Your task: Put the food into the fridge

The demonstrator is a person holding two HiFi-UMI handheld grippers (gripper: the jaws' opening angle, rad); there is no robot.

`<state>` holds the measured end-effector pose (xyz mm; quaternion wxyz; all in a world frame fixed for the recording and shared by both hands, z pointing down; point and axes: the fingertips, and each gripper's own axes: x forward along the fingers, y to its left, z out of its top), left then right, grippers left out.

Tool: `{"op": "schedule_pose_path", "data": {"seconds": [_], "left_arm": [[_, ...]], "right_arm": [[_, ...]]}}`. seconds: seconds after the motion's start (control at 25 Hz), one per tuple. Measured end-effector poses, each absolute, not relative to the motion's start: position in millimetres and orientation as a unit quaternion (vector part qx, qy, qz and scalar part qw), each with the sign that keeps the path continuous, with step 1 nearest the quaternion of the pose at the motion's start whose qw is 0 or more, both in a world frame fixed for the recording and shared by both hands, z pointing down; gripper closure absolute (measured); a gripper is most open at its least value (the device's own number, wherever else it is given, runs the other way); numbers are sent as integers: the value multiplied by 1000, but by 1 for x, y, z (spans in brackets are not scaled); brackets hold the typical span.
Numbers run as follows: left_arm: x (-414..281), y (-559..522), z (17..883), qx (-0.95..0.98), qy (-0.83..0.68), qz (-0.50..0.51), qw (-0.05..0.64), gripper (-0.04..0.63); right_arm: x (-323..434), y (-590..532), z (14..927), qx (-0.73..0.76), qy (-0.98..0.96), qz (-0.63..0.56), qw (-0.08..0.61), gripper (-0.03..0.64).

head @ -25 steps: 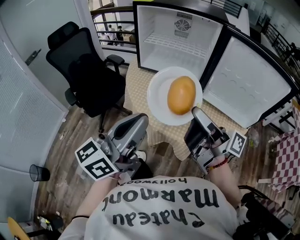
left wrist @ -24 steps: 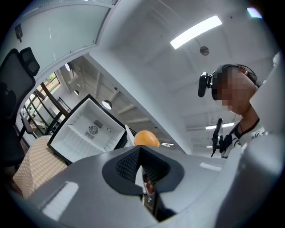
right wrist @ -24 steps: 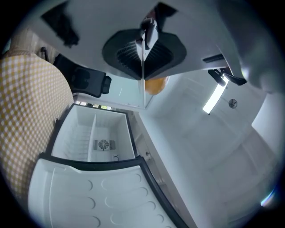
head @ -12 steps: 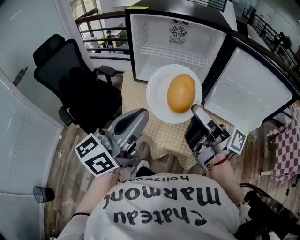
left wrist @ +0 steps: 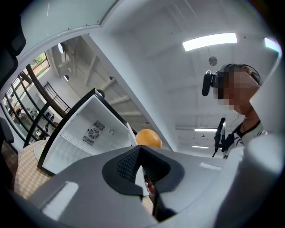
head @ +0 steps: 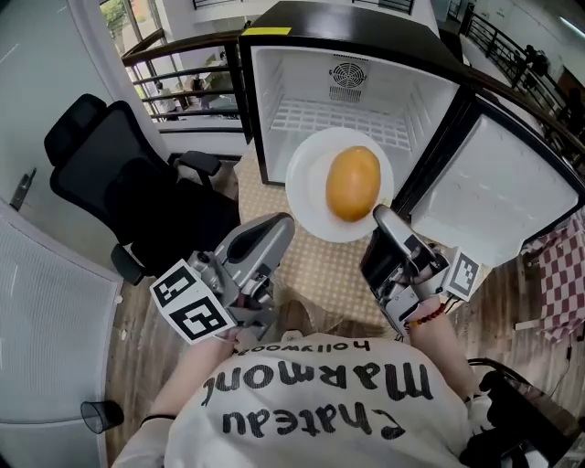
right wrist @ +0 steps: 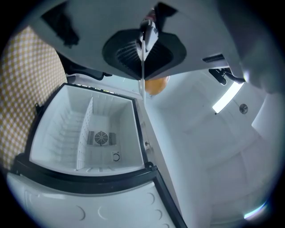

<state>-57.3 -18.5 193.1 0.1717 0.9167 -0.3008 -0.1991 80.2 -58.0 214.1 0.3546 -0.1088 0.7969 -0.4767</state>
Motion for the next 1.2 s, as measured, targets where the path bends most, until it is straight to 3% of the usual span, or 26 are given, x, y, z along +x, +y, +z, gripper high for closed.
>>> {"op": "schedule_pose_path", "data": {"seconds": [0.6, 1.2], "left_arm": [[-106, -102, 220, 933, -272, -156, 179, 592], [-103, -165, 346, 895, -323, -103, 291, 592]], "right_arm": [[33, -121, 244, -151, 779, -474, 381, 588], [37, -178, 362, -218, 726, -567, 322, 588]]}}
